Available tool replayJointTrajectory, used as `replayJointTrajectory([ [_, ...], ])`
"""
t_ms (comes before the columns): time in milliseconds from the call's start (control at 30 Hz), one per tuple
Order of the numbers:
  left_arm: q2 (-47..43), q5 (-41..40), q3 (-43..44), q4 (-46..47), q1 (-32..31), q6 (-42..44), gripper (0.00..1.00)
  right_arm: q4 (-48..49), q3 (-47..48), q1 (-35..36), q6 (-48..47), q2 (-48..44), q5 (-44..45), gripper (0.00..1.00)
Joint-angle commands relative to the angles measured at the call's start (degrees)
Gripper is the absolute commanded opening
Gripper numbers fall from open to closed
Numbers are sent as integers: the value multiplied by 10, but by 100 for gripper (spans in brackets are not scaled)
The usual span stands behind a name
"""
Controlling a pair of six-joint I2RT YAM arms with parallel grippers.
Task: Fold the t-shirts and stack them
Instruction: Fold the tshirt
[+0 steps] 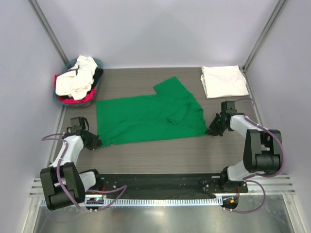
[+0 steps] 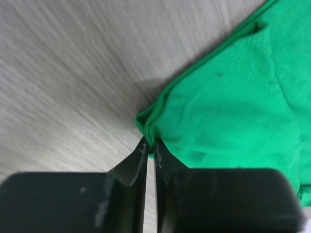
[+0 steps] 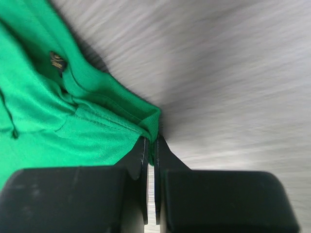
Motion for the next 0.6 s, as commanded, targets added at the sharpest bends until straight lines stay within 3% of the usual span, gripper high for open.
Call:
replayJointTrajectory([
  [0, 23, -29, 34, 35, 4, 12, 3, -48, -3, -40, -8, -49, 72, 1],
  [200, 36, -22, 47, 30, 4, 14, 0, -80, -46, -58, 34, -140, 85, 1],
  [467, -53, -21, -5, -6, 5, -6, 0, -110, -88, -58, 63, -212, 80, 1],
  [533, -75, -20, -14, -19, 3, -21, 11, -115, -89, -58, 68, -228, 75, 1],
  [567, -93, -6, -15, -23, 3, -25, 37, -116, -86, -58, 74, -230, 69, 11],
])
